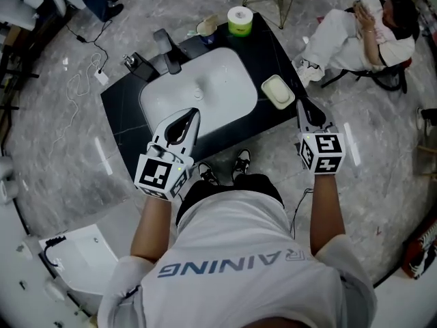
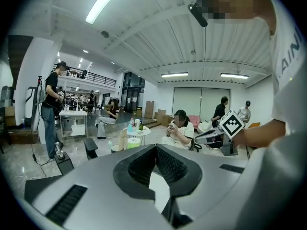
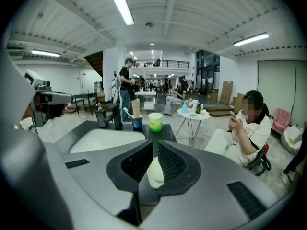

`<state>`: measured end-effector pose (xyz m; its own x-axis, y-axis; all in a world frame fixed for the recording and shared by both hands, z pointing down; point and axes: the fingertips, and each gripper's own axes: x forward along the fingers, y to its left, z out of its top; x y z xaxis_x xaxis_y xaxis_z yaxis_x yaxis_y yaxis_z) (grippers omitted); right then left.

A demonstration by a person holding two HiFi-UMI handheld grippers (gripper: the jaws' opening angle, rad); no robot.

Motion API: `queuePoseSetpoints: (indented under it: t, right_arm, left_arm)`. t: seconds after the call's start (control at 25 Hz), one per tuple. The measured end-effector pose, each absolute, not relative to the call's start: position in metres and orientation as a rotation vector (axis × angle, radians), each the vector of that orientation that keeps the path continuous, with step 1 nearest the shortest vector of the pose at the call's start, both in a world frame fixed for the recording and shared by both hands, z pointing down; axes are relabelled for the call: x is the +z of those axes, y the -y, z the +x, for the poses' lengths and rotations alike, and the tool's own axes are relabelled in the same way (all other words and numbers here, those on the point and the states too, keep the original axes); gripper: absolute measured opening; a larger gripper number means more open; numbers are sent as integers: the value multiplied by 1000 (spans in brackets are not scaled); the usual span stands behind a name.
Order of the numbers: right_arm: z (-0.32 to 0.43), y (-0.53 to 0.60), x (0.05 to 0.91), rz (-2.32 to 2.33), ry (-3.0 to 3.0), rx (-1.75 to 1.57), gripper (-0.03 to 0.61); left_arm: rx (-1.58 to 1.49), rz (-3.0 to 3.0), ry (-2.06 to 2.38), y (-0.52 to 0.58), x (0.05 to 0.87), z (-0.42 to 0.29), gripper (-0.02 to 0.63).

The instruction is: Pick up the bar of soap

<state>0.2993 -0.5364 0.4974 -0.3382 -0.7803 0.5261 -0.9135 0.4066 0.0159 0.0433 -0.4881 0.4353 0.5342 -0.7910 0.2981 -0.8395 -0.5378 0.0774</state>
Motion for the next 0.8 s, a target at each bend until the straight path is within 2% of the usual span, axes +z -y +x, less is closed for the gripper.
queuePoseSetpoints:
  t: [0.08, 0.48, 0.8]
  right_arm:
    - [297, 545, 514, 1388, 2166, 422, 28]
    - [284, 581, 615, 1076, 1951, 625, 203]
    - [286, 596, 677, 947, 1807, 701, 225]
  left_arm:
    - [356, 2543, 1393, 490, 442, 38, 8]
    - [389, 2450, 1446, 508, 469, 21, 8]
    - [385, 2328, 1480, 510, 502, 4, 8]
